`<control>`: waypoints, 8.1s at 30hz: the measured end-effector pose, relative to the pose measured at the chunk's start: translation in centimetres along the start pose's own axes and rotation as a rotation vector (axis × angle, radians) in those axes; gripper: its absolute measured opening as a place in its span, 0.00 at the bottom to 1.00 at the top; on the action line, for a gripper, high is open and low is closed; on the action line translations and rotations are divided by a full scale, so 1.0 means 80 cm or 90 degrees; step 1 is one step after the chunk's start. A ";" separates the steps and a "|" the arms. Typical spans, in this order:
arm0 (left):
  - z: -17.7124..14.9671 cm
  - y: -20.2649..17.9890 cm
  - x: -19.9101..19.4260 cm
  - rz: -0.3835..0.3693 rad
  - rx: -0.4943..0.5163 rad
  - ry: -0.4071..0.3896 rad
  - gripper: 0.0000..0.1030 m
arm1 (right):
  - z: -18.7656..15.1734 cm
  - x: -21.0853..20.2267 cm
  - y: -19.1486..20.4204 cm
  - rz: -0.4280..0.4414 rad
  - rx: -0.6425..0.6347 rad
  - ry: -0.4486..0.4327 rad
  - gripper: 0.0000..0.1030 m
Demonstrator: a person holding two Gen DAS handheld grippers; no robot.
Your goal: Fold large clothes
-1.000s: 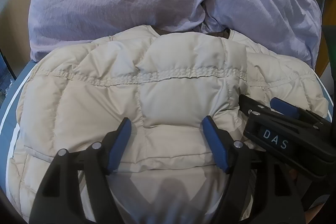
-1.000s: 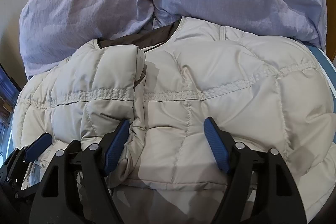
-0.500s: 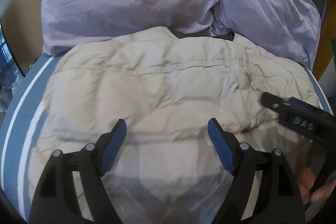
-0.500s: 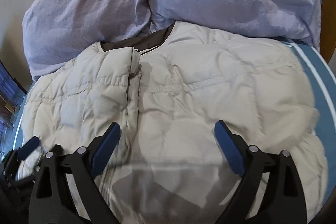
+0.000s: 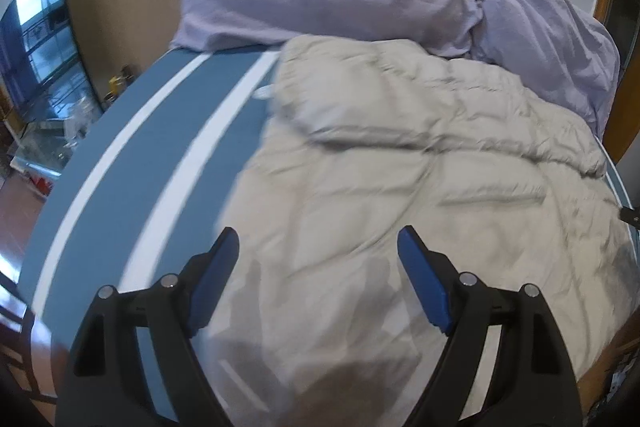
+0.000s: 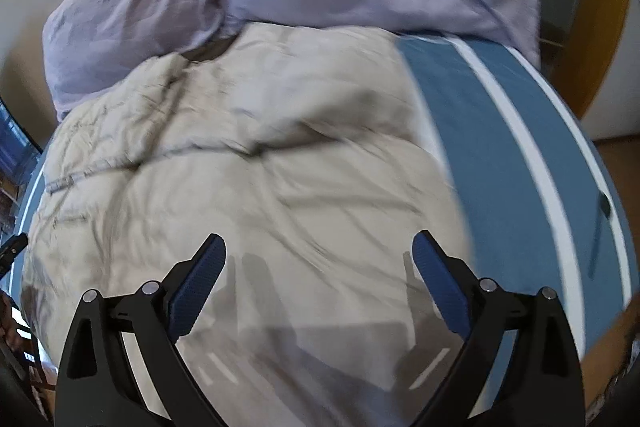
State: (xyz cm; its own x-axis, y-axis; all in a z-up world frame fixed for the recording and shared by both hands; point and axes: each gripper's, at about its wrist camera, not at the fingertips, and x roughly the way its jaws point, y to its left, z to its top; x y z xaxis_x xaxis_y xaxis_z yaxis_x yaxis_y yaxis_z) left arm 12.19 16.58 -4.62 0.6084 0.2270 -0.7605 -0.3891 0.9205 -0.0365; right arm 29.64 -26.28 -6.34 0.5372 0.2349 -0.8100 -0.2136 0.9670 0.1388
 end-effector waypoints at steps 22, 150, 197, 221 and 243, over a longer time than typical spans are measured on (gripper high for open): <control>-0.087 0.050 -0.013 -0.107 -0.045 0.060 0.70 | -0.109 -0.038 -0.092 0.075 0.055 0.035 0.76; 0.240 -0.217 0.148 -0.031 0.092 -0.123 0.82 | 0.262 0.204 0.168 -0.010 -0.067 -0.088 0.04; 0.238 -0.237 0.246 0.044 0.080 -0.087 0.86 | 0.229 0.227 0.204 0.021 -0.089 -0.108 0.60; 0.273 -0.191 0.189 0.061 0.083 -0.115 0.87 | 0.255 0.176 0.158 -0.013 -0.065 -0.143 0.77; 0.272 -0.105 0.262 0.148 0.012 -0.073 0.95 | 0.258 0.245 0.064 -0.116 -0.011 -0.107 0.82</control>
State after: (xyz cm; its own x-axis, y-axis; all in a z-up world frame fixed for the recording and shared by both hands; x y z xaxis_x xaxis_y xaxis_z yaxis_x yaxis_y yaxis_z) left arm 43.23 20.52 -6.17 0.5793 0.4670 -0.6681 -0.5150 0.8450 0.1441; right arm 55.91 -14.68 -9.78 0.6958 0.0718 -0.7146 -0.1140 0.9934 -0.0112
